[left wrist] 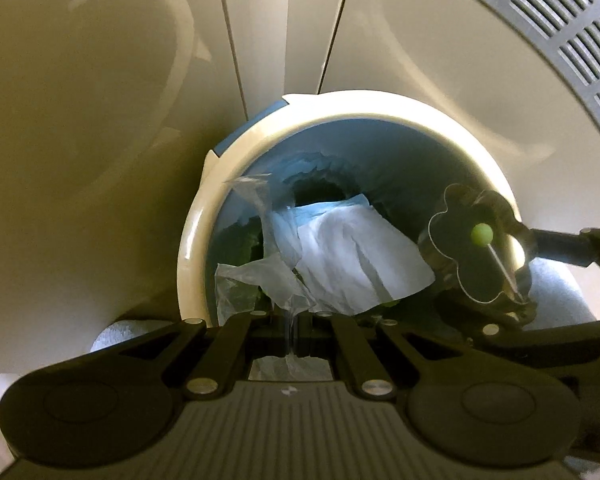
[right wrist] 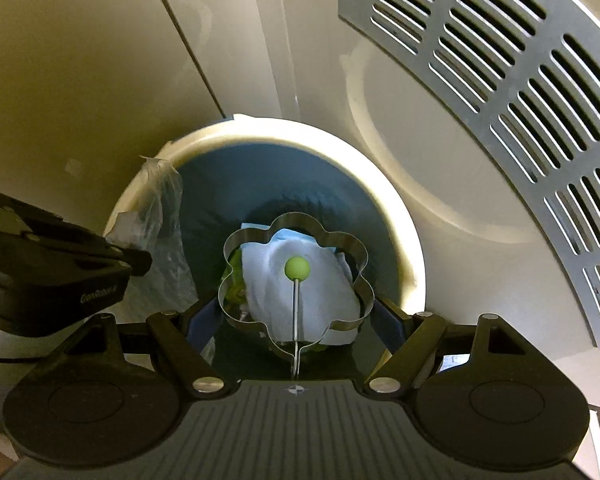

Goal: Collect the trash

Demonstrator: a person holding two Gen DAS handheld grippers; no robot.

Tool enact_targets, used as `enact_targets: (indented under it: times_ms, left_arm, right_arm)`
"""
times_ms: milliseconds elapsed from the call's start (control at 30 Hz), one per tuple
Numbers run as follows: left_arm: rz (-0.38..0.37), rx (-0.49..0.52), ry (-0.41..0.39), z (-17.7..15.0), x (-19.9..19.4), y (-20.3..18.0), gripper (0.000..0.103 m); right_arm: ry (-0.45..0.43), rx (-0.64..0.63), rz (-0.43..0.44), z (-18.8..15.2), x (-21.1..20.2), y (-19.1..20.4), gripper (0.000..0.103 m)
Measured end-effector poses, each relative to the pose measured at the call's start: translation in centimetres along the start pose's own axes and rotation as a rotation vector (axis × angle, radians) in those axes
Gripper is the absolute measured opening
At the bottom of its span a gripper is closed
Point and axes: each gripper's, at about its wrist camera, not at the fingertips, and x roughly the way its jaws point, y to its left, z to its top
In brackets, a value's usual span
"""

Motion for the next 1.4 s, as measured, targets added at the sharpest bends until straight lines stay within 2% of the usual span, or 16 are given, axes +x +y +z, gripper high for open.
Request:
enact_targets:
  times_ms: [233,300,333,367,400,433,467,500,567,667,733,900,1033,1133,1400]
  left_arm:
    - [0.024,0.011,0.004,0.6,0.6,-0.2,0.001]
    - [0.027,0.009,-0.017,0.5,0.2,-0.2,0.005]
    - [0.022,0.015,-0.033,0.4,-0.2,-0.2,0.014]
    - [0.019,0.025,-0.053,0.1,-0.7,-0.2,0.031]
    - [0.032,0.029,-0.075,-0.1,-1.2,-0.1,0.043]
    - [0.055,0.025,-0.095,-0.2,-1.6,0.0,0.067]
    - [0.081,0.015,-0.11,-0.4,-2.0,0.2,0.086]
    - [0.09,0.003,-0.124,-0.5,-2.4,0.6,0.092]
    - [0.044,-0.029,-0.142,-0.9,-3.3,1.5,0.101]
    - [-0.02,-0.086,-0.131,-1.6,-4.6,2.4,0.102]
    - [-0.035,-0.102,-0.135,-2.2,-5.7,2.6,0.102]
    - [0.031,-0.083,-0.146,-4.6,-9.3,2.2,0.103]
    - [0.013,-0.109,-0.198,-8.2,-12.7,2.4,0.103]
    - [0.014,-0.107,-0.241,-10.9,-14.6,2.5,0.103]
    - [-0.011,-0.048,-0.405,-13.8,-18.3,1.2,0.103]
  right_arm:
    - [-0.002,-0.025,-0.027,0.2,0.4,0.2,0.082]
    - [-0.011,-0.019,-0.02,0.2,0.3,0.2,0.083]
    - [-0.022,-0.01,-0.016,0.1,0.1,0.0,0.084]
    - [-0.033,0.001,-0.017,-0.1,-0.3,-0.3,0.083]
    - [-0.04,0.014,-0.021,-0.2,-0.5,-0.5,0.083]
    - [-0.041,0.024,-0.024,-0.2,-0.7,-0.8,0.084]
    - [-0.042,0.032,-0.022,-0.3,-0.9,-1.1,0.086]
    - [-0.047,0.043,-0.011,-0.4,-1.2,-1.4,0.088]
    - [-0.062,0.072,0.025,-0.6,-2.0,-2.2,0.096]
    - [-0.075,0.1,0.09,-1.0,-3.4,-2.9,0.098]
    - [-0.089,0.107,0.096,-1.1,-4.5,-2.9,0.098]
    - [-0.166,0.104,0.102,-2.4,-9.0,-2.1,0.098]
    - [-0.247,0.108,0.11,-4.9,-13.7,-1.5,0.099]
    - [-0.314,0.111,0.077,-6.9,-16.1,-0.8,0.1]
    - [-0.415,0.084,-0.007,-10.4,-19.8,0.5,0.1]
